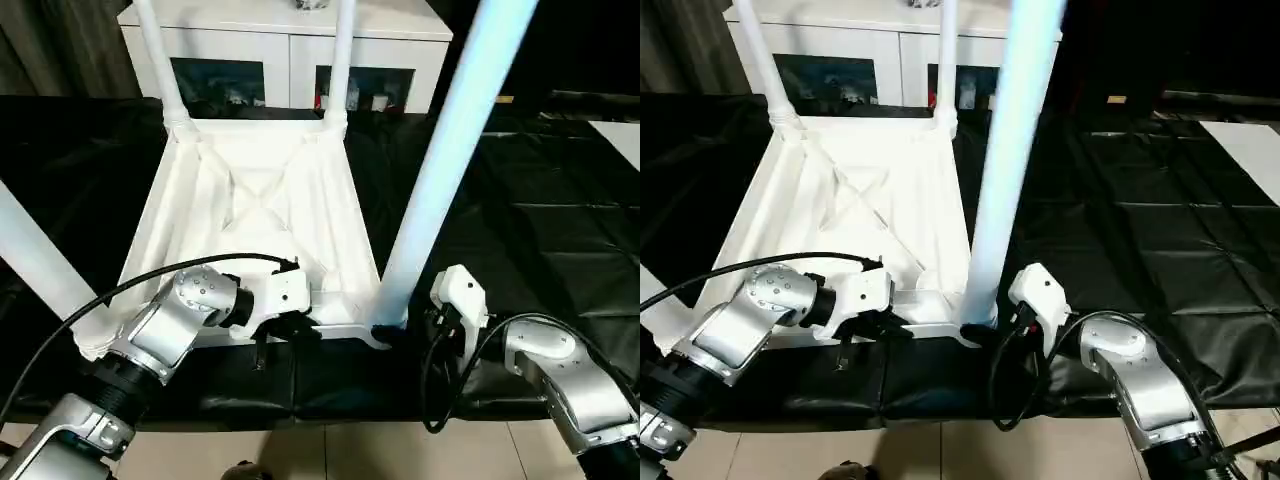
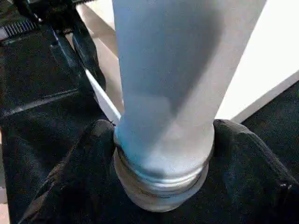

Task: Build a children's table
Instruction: Rotate leg to tighten

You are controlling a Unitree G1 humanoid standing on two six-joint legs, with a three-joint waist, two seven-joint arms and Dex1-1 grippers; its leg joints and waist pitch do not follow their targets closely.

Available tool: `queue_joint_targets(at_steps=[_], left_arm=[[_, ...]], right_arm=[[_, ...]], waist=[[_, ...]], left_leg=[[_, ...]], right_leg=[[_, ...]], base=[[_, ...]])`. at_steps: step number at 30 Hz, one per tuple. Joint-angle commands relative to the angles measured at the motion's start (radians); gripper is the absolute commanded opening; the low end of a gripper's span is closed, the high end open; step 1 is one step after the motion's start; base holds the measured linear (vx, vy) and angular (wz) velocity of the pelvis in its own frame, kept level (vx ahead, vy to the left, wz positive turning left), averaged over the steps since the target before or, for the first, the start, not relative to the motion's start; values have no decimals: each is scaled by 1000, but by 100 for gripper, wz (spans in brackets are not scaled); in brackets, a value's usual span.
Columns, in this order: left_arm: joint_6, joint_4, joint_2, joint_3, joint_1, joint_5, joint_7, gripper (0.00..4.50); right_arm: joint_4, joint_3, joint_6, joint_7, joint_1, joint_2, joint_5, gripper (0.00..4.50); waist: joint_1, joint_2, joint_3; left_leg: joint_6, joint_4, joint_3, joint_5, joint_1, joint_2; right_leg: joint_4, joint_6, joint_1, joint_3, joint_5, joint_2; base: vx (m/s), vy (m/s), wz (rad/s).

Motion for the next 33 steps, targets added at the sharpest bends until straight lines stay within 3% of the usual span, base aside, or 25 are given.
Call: queue_joint_targets(at_steps=[1, 4, 5, 9, 22, 23, 26, 29, 30, 32, 33], left_arm=[[-32, -12, -11, -39, -12, 9, -35, 0], [-33, -11, -11, -40, -12, 9, -36, 0], [-33, -12, -11, -40, -12, 9, -36, 0], [-34, -12, -8, -42, -11, 11, -39, 0], [-27, -10, -8, -41, -11, 9, -40, 0], [3, 11, -24, -24, -14, 14, 6, 0], [51, 47, -68, 15, -24, 2, 81, 0], [95, 91, -131, 46, -44, 10, 193, 0], [103, 109, -155, 51, -53, 18, 233, 0], [120, 128, -189, 61, -63, 27, 294, 0], [150, 156, -239, 77, -78, 31, 366, 0]], right_arm=[[-7, -13, -13, 6, -6, 3, 3, 339], [-3, -13, -15, 8, -7, 5, 2, 339], [-2, -12, -15, 9, -6, 6, 3, 310], [6, -10, -16, 14, -3, 6, 10, 276], [21, -7, -27, 13, 8, 10, 5, 269], [69, -26, -41, -80, -7, 49, -25, 269], [129, -55, -50, -209, -32, 109, -54, 268], [186, -89, -26, -366, -58, 211, -57, 267], [203, -95, -11, -417, -67, 251, -55, 267], [229, -100, -14, -492, -83, 298, -69, 267], [265, -112, -4, -579, -107, 363, -69, 267]], waist=[[-11, -5, -60], [-11, -6, -60], [-10, -6, -61], [-10, -5, -62], [-11, -3, -60], [-11, -3, -60], [-23, -3, -53], [-37, -6, -46], [-43, -9, -44], [-48, -9, -43], [-53, -9, -43]], left_leg=[[65, -58, -7, -177, 36, 42], [64, -58, -7, -182, 36, 42], [63, -58, -7, -180, 36, 42], [68, -56, -7, -167, 35, 42], [55, -59, -8, -195, 35, 42], [54, -59, -7, -196, 36, 42], [18, -66, -7, -259, 36, 39], [-25, -75, -11, -351, 40, 39], [-40, -79, -15, -374, 35, 36], [-48, -79, -16, -388, 40, 37], [-47, -78, -16, -402, 41, 35]], right_leg=[[-61, -264, 15, 39, 49, -50], [-61, -262, 15, 39, 40, -50], [-61, -262, 15, 39, 40, -51], [-59, -265, 16, 39, 60, -50], [-61, -262, 15, 39, 37, -50], [-62, -262, 13, 40, 32, -51], [-69, -263, 7, 40, -59, -51], [-84, -234, 1, 43, -216, -55], [-88, -211, 4, 41, -276, -56], [-95, -192, -4, 46, -303, -56], [-97, -191, -9, 48, -319, -57]], base=[[0, 0, 0], [0, 0, 0], [0, 0, 0], [0, 0, 0], [0, 0, 0], [0, 0, 0], [0, 0, 0], [0, 0, 0], [0, 0, 0], [0, 0, 0], [0, 0, 0]])
